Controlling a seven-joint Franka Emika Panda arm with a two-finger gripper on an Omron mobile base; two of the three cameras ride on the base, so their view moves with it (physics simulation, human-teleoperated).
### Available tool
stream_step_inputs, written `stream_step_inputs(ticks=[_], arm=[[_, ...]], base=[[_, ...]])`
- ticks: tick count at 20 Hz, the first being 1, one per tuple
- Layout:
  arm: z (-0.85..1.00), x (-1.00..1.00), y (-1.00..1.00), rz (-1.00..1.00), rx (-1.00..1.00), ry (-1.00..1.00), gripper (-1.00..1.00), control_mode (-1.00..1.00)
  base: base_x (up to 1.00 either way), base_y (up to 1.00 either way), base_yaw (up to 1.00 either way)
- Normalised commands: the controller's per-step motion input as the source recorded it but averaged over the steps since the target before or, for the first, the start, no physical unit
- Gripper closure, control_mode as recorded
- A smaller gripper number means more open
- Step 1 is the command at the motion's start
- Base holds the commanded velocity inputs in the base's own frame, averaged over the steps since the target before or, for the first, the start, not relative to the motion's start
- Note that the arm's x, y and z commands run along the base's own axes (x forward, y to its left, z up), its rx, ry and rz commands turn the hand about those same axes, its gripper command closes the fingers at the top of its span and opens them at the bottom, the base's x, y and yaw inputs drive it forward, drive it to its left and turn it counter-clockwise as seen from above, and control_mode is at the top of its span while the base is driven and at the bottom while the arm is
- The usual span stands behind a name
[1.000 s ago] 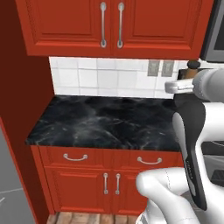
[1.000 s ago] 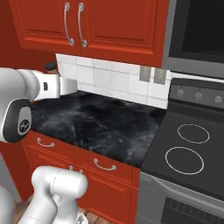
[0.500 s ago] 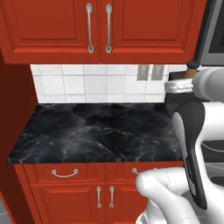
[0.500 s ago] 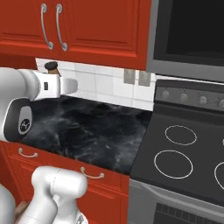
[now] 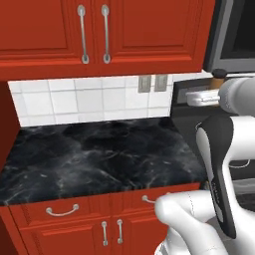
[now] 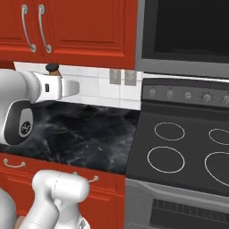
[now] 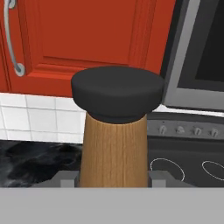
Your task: Take 2 condiments from the cabinet and move them on the counter near the stove.Make sure the condiments are lined up with each other, next to each other.
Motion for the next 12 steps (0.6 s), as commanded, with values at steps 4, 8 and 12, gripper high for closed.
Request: stream_step_inputs(ticks=[4,8,12], arm=[[0.0,0.0,0.0,0.0,0.0,0.0,1.0,1.0],[0.0,0.0,0.0,0.0,0.0,0.0,1.0,1.0],[0.0,0.0,0.0,0.0,0.0,0.0,1.0,1.0]], base=[[0.19,0.37,-0.27],[0.18,0.43,-0.22],[0.3,0.46,-0.07]])
